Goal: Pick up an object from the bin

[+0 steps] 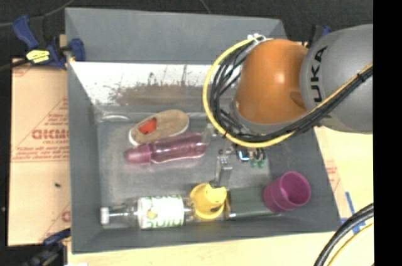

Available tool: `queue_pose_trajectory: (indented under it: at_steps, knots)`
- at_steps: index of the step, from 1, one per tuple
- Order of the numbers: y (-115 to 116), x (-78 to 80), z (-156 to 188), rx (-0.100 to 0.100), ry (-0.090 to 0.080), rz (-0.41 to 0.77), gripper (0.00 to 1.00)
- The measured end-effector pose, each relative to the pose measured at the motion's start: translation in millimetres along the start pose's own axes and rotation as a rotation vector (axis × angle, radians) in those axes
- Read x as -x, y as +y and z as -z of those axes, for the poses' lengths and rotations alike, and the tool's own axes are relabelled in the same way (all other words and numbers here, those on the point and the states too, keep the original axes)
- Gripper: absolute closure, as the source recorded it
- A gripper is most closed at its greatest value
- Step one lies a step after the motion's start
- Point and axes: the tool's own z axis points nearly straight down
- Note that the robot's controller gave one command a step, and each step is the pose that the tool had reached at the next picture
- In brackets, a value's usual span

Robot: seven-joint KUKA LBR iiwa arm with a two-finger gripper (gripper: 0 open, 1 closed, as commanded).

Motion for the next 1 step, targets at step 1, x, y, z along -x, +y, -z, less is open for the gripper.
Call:
queue_pose_trajectory:
  at_steps: [1]
  knots:
    - [0.0, 0.0, 0.0, 0.0, 0.0, 0.0, 0.0]
